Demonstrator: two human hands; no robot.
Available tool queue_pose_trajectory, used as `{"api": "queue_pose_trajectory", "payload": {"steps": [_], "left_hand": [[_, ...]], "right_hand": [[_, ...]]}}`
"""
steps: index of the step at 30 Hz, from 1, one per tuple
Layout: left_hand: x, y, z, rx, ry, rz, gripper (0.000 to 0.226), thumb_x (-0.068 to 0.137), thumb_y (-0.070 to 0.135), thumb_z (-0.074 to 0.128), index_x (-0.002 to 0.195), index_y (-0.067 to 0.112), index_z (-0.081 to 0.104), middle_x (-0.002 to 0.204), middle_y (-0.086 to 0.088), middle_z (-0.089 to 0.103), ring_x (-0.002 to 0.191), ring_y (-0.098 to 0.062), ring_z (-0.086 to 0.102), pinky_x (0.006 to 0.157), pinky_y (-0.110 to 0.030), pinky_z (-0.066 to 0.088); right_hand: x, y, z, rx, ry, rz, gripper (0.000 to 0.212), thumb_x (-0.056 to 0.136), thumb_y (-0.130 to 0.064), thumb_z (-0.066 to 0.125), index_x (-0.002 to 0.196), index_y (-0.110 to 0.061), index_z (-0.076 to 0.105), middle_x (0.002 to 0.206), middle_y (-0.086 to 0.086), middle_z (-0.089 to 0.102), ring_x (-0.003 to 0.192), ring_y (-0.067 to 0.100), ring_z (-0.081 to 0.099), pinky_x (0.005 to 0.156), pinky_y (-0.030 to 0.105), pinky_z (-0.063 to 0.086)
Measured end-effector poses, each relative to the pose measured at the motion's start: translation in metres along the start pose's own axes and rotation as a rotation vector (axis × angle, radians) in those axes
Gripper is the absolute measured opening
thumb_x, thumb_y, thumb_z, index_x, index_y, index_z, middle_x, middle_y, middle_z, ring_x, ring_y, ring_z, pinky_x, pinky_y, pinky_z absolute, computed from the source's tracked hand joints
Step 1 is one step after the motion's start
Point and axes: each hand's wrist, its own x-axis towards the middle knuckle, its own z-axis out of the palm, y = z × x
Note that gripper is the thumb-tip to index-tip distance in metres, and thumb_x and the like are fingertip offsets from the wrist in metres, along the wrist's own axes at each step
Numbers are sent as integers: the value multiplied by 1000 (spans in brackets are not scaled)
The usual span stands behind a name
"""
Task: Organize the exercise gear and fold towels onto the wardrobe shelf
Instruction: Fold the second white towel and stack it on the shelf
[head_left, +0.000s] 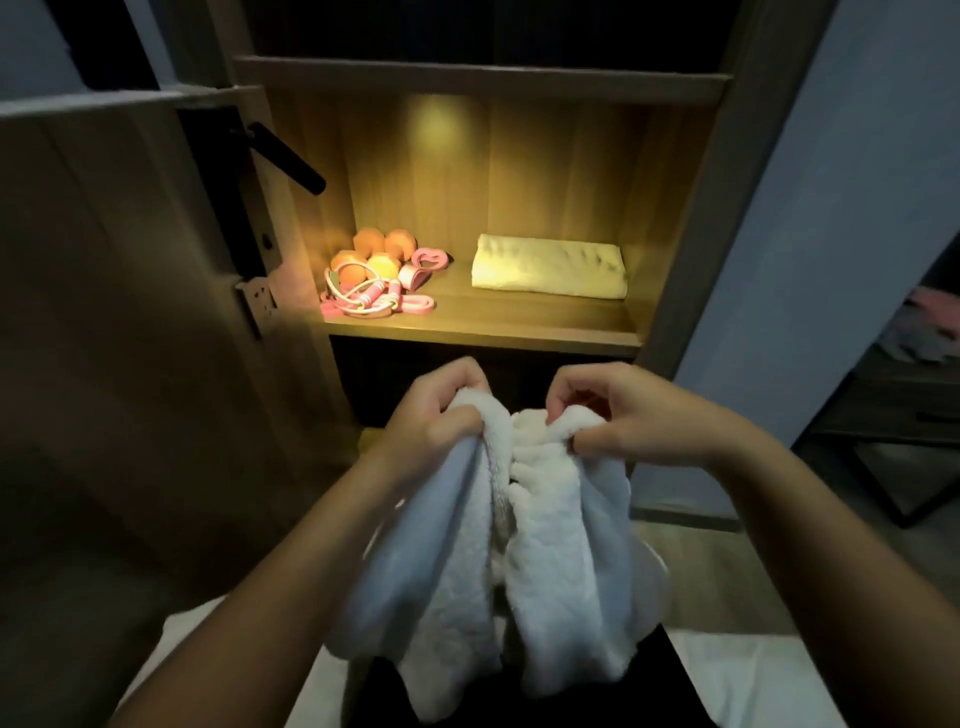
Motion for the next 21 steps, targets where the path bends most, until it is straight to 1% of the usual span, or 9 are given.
{"api": "queue_pose_trajectory", "payload": {"steps": [3, 6, 9, 12, 14, 16, 17, 18, 21], "left_hand": [[-36, -46, 27, 55, -66, -221, 8, 74, 21, 52, 76, 13, 52, 76, -5, 51, 74, -19, 49, 67, -34, 40], [-54, -82, 42, 143, -84, -455, 10, 85, 20, 53, 75, 18, 53, 78, 2, 52, 82, -21, 52, 70, -31, 42], [-53, -96, 49, 206, -105, -514, 11, 90, 20, 53, 79, 22, 55, 78, 7, 56, 81, -15, 54, 67, -27, 43], [-44, -96, 48, 230, -163, -484, 19, 92, 40, 48, 81, 28, 58, 80, 12, 59, 80, -8, 57, 68, -25, 44], [-35, -96, 44, 193, -83, -493, 31, 96, 47, 45, 78, 27, 61, 77, 8, 62, 77, -11, 59, 70, -29, 48], [-22, -99, 41, 238, 31, -483, 20, 95, 40, 53, 82, 27, 62, 80, 7, 63, 76, -12, 61, 69, -31, 51], [-16, -101, 39, 270, 58, -476, 7, 93, 32, 58, 87, 30, 61, 88, 11, 63, 79, -9, 61, 68, -27, 53], [-9, -103, 38, 317, 60, -465, 10, 90, 25, 62, 94, 34, 60, 100, 17, 59, 85, -6, 59, 67, -23, 52], [7, -115, 34, 403, -107, -553, 42, 87, 17, 64, 124, 35, 52, 127, 17, 45, 104, -6, 52, 76, -20, 45]], "right_hand": [[-22, 41, 48, 10, -185, 190, 19, 80, -17, 65, 93, -31, 61, 97, -9, 61, 90, 10, 59, 76, 30, 53], [-35, 71, 82, 0, -334, 344, 17, 82, -20, 63, 92, -33, 59, 95, -11, 61, 88, 10, 57, 73, 25, 48], [-36, 85, 84, 33, -300, 385, 16, 84, -21, 61, 95, -32, 61, 96, -10, 63, 89, 9, 58, 80, 27, 50], [-30, 90, 73, 34, -331, 397, 10, 90, -27, 59, 99, -32, 63, 101, -8, 64, 95, 12, 60, 90, 35, 52], [-23, 91, 65, 34, -361, 386, 7, 92, -36, 59, 97, -36, 63, 98, -11, 65, 93, 11, 61, 89, 34, 53], [-11, 90, 58, 51, -367, 387, 14, 89, -47, 59, 97, -36, 63, 96, -11, 65, 89, 9, 61, 85, 33, 54], [-1, 90, 57, 47, -336, 387, 20, 88, -52, 59, 97, -35, 63, 96, -11, 65, 88, 9, 61, 82, 32, 53], [11, 90, 58, 39, -277, 387, 22, 87, -54, 59, 97, -34, 62, 96, -10, 65, 87, 9, 61, 81, 32, 54], [50, 93, 74, 20, -98, 402, 18, 89, -48, 59, 96, -32, 61, 95, -9, 65, 86, 10, 61, 82, 37, 56]]}}
